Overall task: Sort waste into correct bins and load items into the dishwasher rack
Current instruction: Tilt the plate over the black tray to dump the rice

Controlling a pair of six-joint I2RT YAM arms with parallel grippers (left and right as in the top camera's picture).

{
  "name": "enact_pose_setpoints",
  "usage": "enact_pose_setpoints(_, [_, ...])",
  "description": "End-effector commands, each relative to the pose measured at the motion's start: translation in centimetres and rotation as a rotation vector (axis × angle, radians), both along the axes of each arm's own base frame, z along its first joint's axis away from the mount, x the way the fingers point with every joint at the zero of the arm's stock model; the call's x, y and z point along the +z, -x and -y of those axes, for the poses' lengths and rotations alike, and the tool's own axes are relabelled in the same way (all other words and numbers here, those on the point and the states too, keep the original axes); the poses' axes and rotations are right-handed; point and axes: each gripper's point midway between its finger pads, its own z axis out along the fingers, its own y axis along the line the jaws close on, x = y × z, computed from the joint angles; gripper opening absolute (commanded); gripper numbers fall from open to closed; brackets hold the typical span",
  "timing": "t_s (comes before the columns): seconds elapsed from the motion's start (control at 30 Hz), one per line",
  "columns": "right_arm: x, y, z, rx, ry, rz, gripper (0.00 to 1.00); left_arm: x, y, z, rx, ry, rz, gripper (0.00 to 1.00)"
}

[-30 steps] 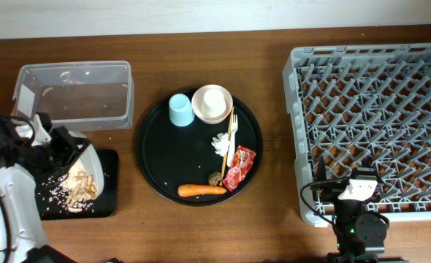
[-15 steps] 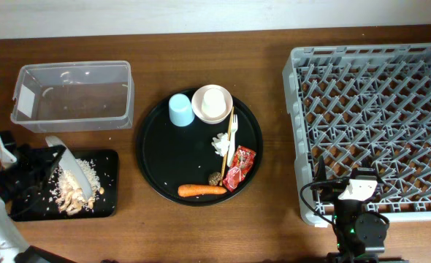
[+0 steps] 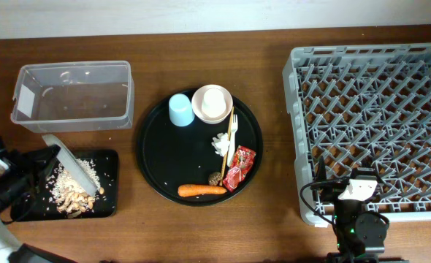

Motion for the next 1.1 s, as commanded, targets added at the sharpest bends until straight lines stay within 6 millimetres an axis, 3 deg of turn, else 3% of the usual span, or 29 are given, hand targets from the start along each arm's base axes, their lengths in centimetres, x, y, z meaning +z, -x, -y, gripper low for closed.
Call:
enact_pose_setpoints(0.0, [-0.3,0.0,0.1,-0.004,0.003,-0.006,0.99,1.4,0.0,-0.1,-0.015,0.073,0.124,0.01])
enact_pose_setpoints(0.07, [-0.3,0.0,0.1,-0.004,0.003,-0.006,0.99,0.4,-0.1,-0.4,-0.006,0.093,0.085,0.01])
enact_pose_setpoints(0.3, [-0.3,0.0,0.1,-0.004,0.003,-0.006,0.99,0.2,0.0,-1.1,-0.001,0.072,0.109,0.00])
enact_pose_setpoints(0.4, [-0.3,0.0,0.1,-0.004,0.003,-0.006,0.99,0.9,0.0,-0.8,-0.022,0.052,0.173,0.01])
enact_pose_setpoints(0.5, [-0.3,0.0,0.1,-0.004,0.003,-0.006,0.99,2.2,1.0,1.0,-0.046,0.095,0.200,0.00])
enact_pose_setpoints(0.57, [-0.3,0.0,0.1,-0.004,0.003,-0.006,0.99,2.1,1.2,1.2,-0.042,0.103,0.162,0.01])
enact_pose_setpoints(0.7, [-0.3,0.0,0.1,-0.004,0.003,-0.006,0.99,3.7,0.4,0.3,-0.063,-0.002,0.332,0.00])
enact_pose_setpoints(0.73, [-0.3,0.0,0.1,-0.004,0.003,-0.006,0.99,2.5,0.4,0.1,-0.034,0.066,0.219,0.01])
enact_pose_setpoints(0.8, [-0.3,0.0,0.1,-0.004,0.003,-0.006,0.99,3.4,0.6,0.6,-0.052,0.040,0.278,0.01])
enact_pose_setpoints(0.83, [-0.3,0.0,0.1,-0.004,0.003,-0.006,0.99,2.2,0.5,0.1,-0.028,0.063,0.185,0.01])
enact_pose_setpoints(0.9, [-0.3,0.0,0.1,-0.004,0.003,-0.006,0.99,2.8,0.5,0.2,-0.049,-0.011,0.240,0.00])
enact_pose_setpoints(0.93, [-0.3,0.0,0.1,-0.004,0.003,-0.006,0.99,2.5,0.6,0.1,-0.031,0.018,0.187,0.00])
enact_pose_setpoints(1.0, [-0.3,0.0,0.1,-0.004,0.003,-0.006,0.99,4.4,0.6,0.6,-0.059,-0.042,0.303,0.00])
enact_pose_setpoints(1.03, [-0.3,0.0,0.1,-0.004,0.003,-0.006,0.99,2.8,0.5,-0.4,-0.008,-0.019,0.152,0.00])
enact_pose_setpoints(1.07, [-0.3,0.0,0.1,-0.004,0.003,-0.006,0.99,3.4,0.6,0.0,-0.015,-0.003,0.171,0.00])
